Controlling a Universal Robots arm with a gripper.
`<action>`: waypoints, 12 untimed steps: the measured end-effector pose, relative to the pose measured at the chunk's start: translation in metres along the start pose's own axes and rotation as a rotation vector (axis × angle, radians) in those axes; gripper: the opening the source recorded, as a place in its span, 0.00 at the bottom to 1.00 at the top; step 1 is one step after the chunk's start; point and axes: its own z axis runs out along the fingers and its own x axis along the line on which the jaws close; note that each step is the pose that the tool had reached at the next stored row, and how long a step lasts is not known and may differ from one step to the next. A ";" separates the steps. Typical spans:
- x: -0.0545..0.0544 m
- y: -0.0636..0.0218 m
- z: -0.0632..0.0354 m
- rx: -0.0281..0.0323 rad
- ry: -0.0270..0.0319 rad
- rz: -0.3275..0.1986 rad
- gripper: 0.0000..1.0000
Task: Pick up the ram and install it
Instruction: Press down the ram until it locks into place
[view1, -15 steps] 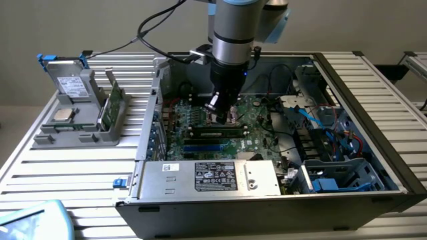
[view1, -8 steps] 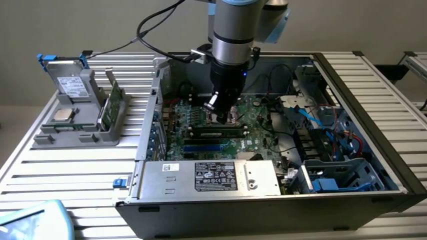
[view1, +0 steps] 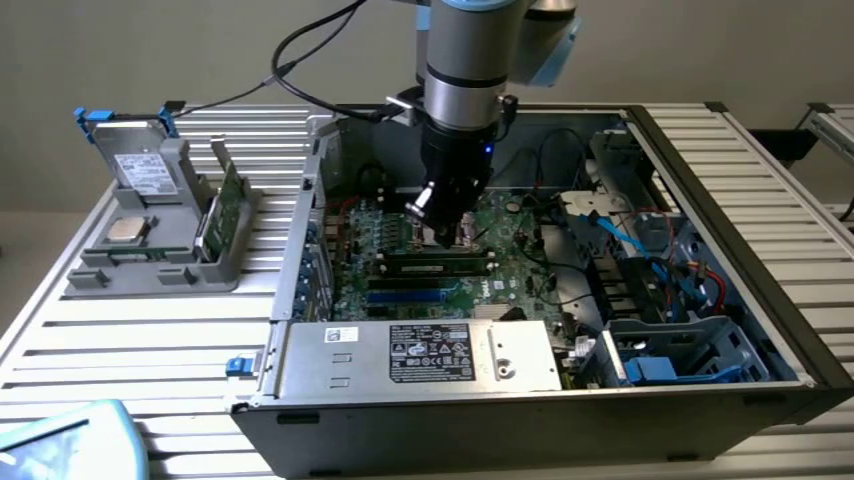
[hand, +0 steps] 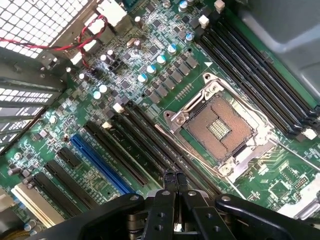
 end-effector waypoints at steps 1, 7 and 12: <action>0.000 0.0000 0.0000 0.0004 -0.0011 0.010 0.11; 0.000 0.0000 0.0000 0.0032 -0.0153 0.077 0.11; 0.000 0.0000 0.0000 0.0041 -0.0193 0.134 0.11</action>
